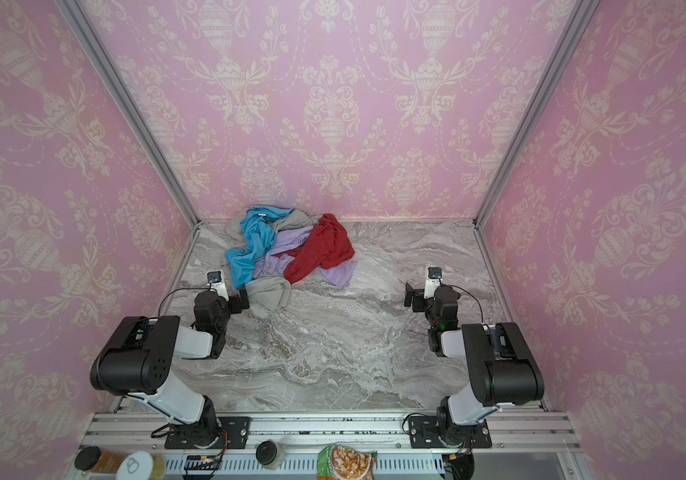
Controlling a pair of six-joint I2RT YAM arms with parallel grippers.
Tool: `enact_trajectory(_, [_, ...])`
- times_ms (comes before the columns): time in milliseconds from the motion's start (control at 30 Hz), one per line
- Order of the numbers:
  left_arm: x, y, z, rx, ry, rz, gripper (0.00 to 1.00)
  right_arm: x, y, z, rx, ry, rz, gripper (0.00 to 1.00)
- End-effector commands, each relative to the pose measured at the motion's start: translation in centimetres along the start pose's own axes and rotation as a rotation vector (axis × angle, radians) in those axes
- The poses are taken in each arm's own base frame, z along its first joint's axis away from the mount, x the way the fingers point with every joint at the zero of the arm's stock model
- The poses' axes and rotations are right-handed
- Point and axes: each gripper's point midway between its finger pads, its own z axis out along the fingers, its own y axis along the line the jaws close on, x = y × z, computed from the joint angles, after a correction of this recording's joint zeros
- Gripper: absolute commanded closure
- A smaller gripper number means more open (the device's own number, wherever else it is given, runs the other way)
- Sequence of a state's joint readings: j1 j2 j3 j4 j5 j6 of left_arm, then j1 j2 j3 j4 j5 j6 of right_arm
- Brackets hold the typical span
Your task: Pick out a specific cloth from the pile
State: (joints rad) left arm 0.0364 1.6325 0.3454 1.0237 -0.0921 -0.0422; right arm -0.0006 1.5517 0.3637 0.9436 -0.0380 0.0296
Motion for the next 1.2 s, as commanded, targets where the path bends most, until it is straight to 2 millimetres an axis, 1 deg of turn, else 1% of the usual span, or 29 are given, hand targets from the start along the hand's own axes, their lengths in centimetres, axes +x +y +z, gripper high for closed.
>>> enact_trajectory(0, [0.0, 0.4, 0.2, -0.023, 0.016, -0.001, 0.01, -0.3, 0.0, 0.0, -0.002, -0.007, 0.018, 0.00])
enact_trajectory(233, [0.3, 0.4, 0.2, -0.024, 0.060, -0.001, 0.01, -0.3, 0.0, 0.0, -0.002, -0.010, 0.017, 0.00])
enact_trajectory(367, [0.3, 0.4, 0.2, -0.024, 0.056, 0.001, 0.01, -0.4, -0.2, -0.1, 0.020, -0.016, 0.015, 0.00])
enact_trajectory(500, [0.1, 0.3, 0.1, -0.027, 0.034, 0.006, 0.01, -1.0, -0.7, -0.9, 0.060, -0.051, 0.017, 0.00])
enact_trajectory(700, [-0.2, 1.2, -0.2, -0.116, 0.009, -0.002, 0.01, -1.7, -1.7, -2.6, 0.135, -0.106, 0.029, 0.00])
enact_trajectory(900, [-0.6, 0.9, -0.2, -0.129, 0.009, 0.027, 0.01, -2.8, -2.4, -3.8, 0.193, -0.110, 0.047, 0.00])
enact_trajectory(1000, [-1.3, 1.4, -0.2, -0.169, 0.037, 0.033, 0.01, -3.3, -2.7, -4.3, 0.213, -0.114, 0.050, 0.00])
enact_trajectory(1067, [-2.3, 2.0, -0.4, -0.213, 0.065, 0.032, 0.01, -4.0, -2.5, -4.7, 0.217, -0.124, 0.042, 0.00])
enact_trajectory(1167, [-4.5, 2.7, -1.2, -0.253, 0.057, 0.006, 0.01, -5.2, -2.5, -5.1, 0.228, -0.138, 0.048, 0.00])
